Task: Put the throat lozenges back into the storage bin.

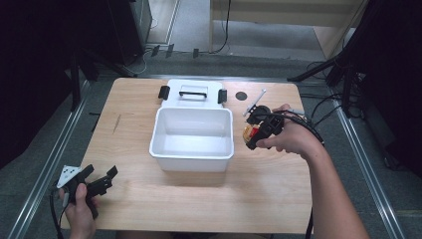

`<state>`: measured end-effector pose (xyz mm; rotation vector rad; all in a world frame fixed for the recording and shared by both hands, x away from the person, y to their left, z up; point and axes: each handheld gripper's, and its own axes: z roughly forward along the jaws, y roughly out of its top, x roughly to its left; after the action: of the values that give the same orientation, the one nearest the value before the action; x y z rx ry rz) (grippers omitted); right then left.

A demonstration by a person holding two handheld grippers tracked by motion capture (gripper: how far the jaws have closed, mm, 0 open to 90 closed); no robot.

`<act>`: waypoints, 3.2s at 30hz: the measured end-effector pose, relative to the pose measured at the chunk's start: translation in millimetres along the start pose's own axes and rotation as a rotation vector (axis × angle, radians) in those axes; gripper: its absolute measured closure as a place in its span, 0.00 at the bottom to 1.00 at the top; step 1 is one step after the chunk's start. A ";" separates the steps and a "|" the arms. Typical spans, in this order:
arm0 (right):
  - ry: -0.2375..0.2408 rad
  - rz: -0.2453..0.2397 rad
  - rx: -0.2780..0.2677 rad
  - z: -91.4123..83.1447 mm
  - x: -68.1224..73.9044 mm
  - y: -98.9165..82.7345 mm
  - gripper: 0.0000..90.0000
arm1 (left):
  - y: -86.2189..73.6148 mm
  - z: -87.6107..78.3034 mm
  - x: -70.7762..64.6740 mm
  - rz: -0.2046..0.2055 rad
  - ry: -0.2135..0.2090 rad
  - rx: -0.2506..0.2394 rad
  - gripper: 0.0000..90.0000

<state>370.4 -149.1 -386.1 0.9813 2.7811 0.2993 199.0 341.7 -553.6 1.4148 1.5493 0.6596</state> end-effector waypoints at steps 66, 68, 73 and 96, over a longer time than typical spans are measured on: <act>0.017 -0.303 -0.042 24.8 53.3 80.0 0.23 | 0.2 0.3 1.1 -0.010 -0.005 -0.001 0.07; 0.014 -0.326 -0.035 28.5 55.6 79.9 0.23 | 0.3 0.3 1.1 -0.010 -0.005 -0.001 0.07; 0.004 -0.348 -0.015 37.0 57.0 79.9 0.23 | 0.3 0.4 1.2 -0.010 -0.006 0.000 0.07; -0.068 -0.418 0.107 68.9 70.8 84.8 0.23 | 0.4 0.3 1.4 -0.012 -0.009 0.002 0.07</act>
<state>382.9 -30.6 -438.7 0.3979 2.8701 0.0554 199.6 343.1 -553.8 1.4076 1.5509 0.6441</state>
